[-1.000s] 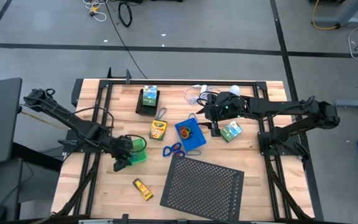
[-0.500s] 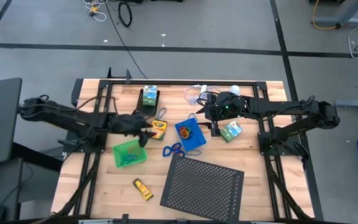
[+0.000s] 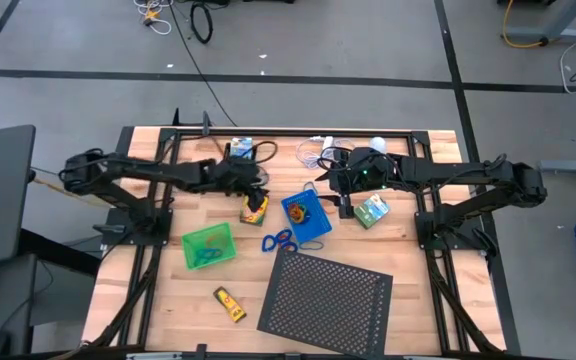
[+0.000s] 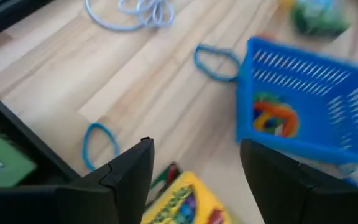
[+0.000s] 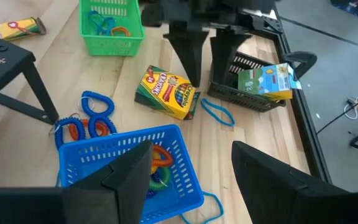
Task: Pick & Place Office Desk Supplies
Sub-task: Put the left blue rubber band into the green bin
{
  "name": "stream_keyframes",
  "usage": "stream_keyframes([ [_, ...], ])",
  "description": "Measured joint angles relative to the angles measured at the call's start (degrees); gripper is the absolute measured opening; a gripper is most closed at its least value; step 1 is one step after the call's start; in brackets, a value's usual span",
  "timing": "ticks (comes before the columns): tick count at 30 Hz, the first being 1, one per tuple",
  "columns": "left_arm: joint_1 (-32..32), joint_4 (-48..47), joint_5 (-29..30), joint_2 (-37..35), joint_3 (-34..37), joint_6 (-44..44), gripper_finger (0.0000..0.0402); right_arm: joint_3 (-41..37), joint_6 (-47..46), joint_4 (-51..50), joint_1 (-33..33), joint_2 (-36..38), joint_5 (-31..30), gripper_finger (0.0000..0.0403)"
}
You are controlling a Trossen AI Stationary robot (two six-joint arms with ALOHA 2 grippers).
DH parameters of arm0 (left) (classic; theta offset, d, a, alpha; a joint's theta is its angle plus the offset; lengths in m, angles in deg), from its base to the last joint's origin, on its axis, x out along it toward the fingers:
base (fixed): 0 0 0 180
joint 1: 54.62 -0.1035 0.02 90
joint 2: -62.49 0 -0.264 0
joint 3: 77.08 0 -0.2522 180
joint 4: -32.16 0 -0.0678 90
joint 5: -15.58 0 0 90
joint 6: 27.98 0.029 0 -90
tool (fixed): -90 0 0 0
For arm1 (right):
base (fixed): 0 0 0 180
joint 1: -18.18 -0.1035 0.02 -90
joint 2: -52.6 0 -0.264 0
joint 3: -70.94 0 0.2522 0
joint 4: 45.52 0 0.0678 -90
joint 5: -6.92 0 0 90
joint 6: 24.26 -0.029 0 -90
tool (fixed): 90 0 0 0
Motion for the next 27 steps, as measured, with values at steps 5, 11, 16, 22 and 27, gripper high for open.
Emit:
stream_keyframes([
  [5, -2.18, -10.31, 1.86, 6.27, -8.54, 4.37, 0.0248, 0.0, -0.29, -0.43, 0.0, 0.0, 0.02, 0.0228],
  [11, -4.4, -16.69, 2.94, 12.65, -16.03, 6.34, 0.0248, 0.0, -0.44, -0.63, 0.0, 0.0, 0.02, 0.0228],
  [16, -5.14, -21.41, 3.13, 18.35, -21.22, 5.53, 0.0248, 0.0, -0.45, -0.66, 0.0, 0.0, 0.02, 0.0228],
  [22, -5.0, -24.18, 3.06, 23.18, -24.83, 3.73, 0.0237, 0.0, -0.44, -0.79, 0.0, 0.0, 0.02, 0.0228],
  [27, -5.11, -25.55, 2.52, 25.41, -25.34, 2.65, 0.0229, 0.0, -0.42, -0.79, 0.0, 0.0, 0.02, 0.0228],
])
